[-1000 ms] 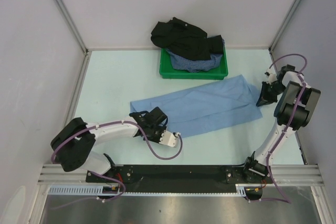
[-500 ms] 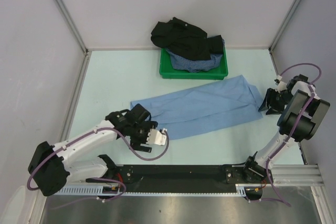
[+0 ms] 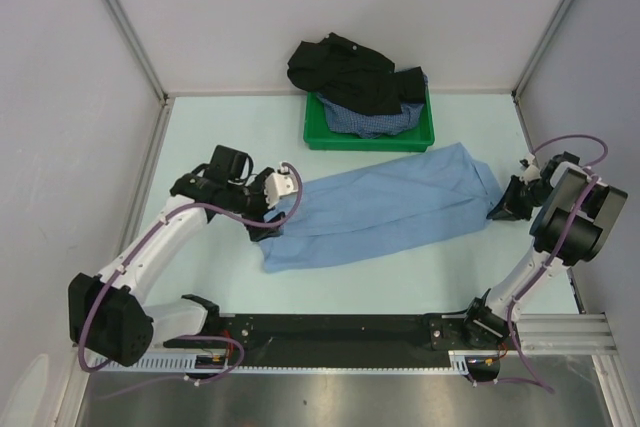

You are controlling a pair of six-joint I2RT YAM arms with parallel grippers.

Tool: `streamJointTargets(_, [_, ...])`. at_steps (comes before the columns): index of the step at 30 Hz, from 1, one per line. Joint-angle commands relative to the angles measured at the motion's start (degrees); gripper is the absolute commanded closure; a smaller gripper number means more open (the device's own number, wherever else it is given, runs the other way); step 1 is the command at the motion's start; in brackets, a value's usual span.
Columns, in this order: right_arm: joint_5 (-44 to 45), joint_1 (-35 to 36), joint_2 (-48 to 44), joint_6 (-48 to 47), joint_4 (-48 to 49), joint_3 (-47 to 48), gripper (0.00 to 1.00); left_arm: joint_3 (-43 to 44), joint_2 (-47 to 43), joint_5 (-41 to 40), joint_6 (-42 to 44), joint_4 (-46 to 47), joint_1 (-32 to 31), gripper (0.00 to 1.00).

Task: Fold and stack the long sleeve shirts
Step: Fold the shirt

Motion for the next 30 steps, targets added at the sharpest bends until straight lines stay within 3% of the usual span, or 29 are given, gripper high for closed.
streamJointTargets(1, [9.35,-0.07,4.97,-0.88,7.47,6.68,1.00,2.00,0.02,4.81,-3.15,2.04,2.44,0.10])
streamJointTargets(3, [11.21,0.01,8.73,-1.68,7.56,11.44,1.00,1.56,-0.85,4.72,-3.59,3.63,2.53,0.07])
streamJointTargets(4, [13.05,0.36,10.15,-1.94,7.56,13.73,1.00,1.47,-1.12,4.81,-3.76,3.98,2.53,0.01])
streamJointTargets(11, [22.28,5.37,20.27,-7.03,9.67,34.81,1.00,6.82,-0.95,2.27,-4.47,4.07,2.53,0.01])
streamJointTargets(19, [30.88,9.24,22.73,-12.57,14.41,45.91,0.95,7.27,1.42,5.60,-7.38,6.97,2.53,0.01])
streamJointTargets(22, [31.95,11.43,23.26,-14.77,15.82,48.72,0.81,8.76,7.30,7.87,-6.23,6.01,2.53,0.01])
streamJointTargets(24, [32.75,13.01,22.83,-15.30,14.26,50.39,0.55,13.40,14.12,11.12,-3.43,2.60,2.53,0.00])
streamJointTargets(26, [32.41,13.20,20.90,-14.51,11.97,50.14,0.38,19.53,18.63,15.17,2.63,-3.99,2.53,0.01])
streamJointTargets(30, [22.78,11.36,7.93,-12.50,4.50,47.77,0.15,21.87,21.38,17.38,6.34,-1.13,2.35,0.01])
